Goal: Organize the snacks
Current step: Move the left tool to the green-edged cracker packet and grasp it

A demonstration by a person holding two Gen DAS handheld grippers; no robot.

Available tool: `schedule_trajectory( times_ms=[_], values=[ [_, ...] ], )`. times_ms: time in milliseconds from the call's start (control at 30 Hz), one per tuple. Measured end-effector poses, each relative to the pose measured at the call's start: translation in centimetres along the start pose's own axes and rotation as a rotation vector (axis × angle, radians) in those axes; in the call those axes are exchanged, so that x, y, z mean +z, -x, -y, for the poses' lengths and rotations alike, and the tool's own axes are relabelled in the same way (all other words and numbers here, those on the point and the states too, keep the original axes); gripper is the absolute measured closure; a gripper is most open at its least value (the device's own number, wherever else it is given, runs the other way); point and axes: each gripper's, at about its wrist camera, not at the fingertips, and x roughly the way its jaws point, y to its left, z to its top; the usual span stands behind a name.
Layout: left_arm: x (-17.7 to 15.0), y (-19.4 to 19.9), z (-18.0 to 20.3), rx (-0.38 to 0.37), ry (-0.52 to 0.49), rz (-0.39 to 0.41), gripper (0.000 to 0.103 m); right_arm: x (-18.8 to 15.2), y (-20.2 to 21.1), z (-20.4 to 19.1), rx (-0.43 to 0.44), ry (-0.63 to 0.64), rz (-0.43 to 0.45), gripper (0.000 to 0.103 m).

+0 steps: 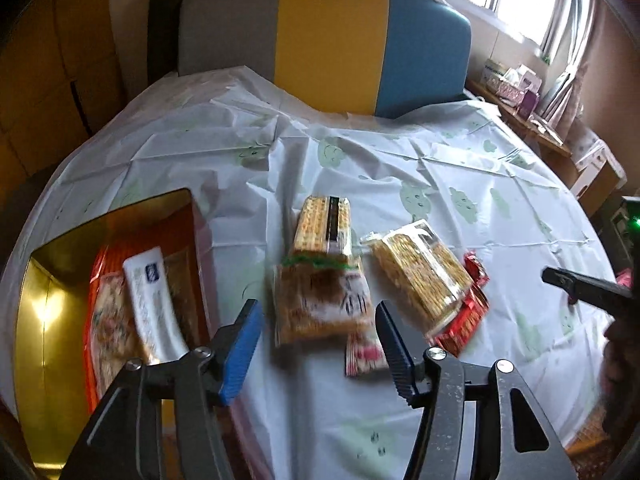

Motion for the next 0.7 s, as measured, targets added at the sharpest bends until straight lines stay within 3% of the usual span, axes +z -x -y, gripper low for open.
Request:
schedule_trajectory(
  times_ms=[133, 667, 700],
  values=[
    [2.2, -2.4, 0.5, 0.005, -0.039, -0.021, 0.026, -0.1, 0.0, -0.2, 0.011, 0.007, -0.001, 0.070],
    [6.5, -12.3, 1.9, 0.068, -0.106, -0.173, 0.026, 0.2, 0.1, -0.9, 0.042, 0.026, -0.006, 0.070],
    [6.6, -12.7, 1.9, 0.071, -0.107, -0.170, 0.033, 0.2, 0.1, -0.9, 0.044, 0.026, -0.004, 0.070]
  ],
)
